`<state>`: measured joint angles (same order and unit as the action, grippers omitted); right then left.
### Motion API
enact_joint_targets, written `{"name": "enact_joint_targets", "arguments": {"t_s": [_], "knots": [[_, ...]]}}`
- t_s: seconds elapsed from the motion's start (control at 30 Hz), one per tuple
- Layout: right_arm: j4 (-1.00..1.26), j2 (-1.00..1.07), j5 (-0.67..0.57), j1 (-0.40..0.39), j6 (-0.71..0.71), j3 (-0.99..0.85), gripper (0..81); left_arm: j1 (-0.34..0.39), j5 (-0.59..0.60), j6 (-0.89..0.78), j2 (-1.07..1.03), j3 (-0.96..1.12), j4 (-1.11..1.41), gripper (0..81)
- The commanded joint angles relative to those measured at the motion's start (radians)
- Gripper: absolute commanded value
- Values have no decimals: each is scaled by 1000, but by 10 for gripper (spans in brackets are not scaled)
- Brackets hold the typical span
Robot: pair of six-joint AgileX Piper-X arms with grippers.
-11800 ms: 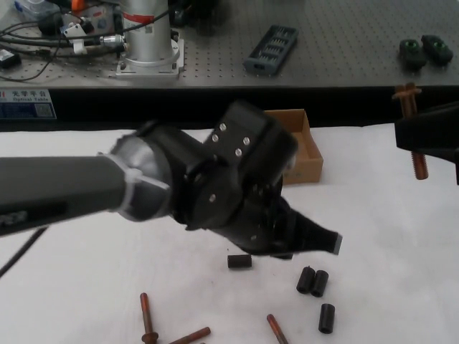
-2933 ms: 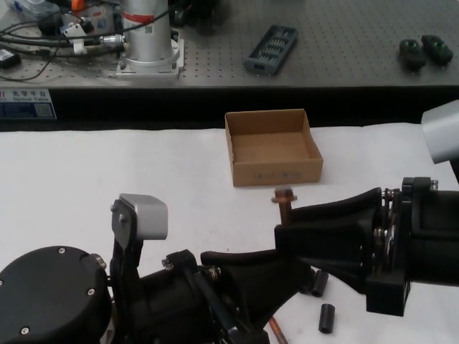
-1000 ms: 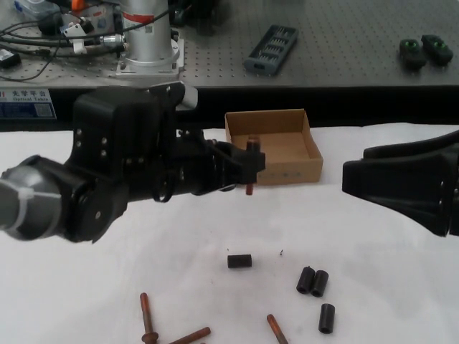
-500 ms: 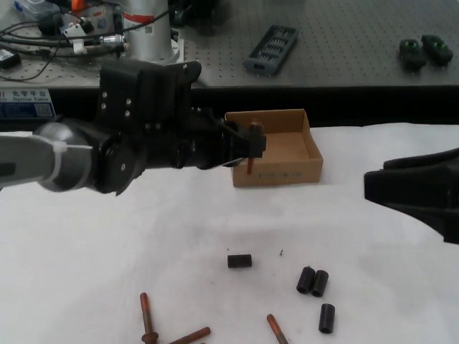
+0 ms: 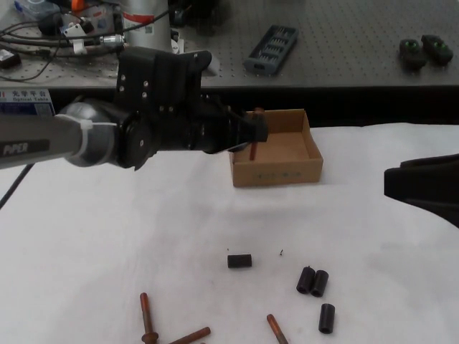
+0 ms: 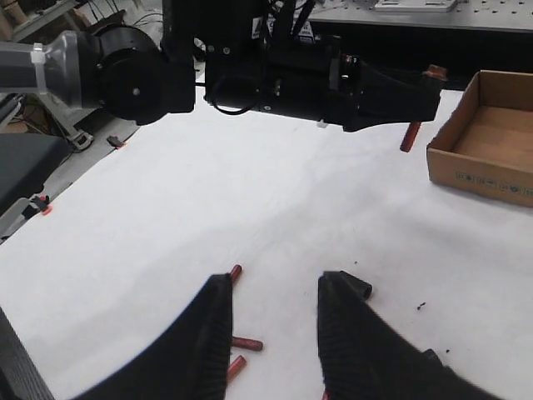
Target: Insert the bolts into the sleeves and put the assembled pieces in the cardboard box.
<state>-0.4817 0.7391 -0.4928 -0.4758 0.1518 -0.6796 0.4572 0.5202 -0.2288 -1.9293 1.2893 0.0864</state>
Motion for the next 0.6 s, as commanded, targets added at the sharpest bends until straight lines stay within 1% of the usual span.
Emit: {"name": "enact_joint_targets", "arguments": {"t_s": [0.0, 0.57], "knots": [[-4, -18, -17, 8, -11, -12, 266, -4, 9, 19, -34, 62, -7, 27], [-88, -49, -14, 8, -11, -12, 265, -4, 9, 23, -144, 199, -34, 27]]}}
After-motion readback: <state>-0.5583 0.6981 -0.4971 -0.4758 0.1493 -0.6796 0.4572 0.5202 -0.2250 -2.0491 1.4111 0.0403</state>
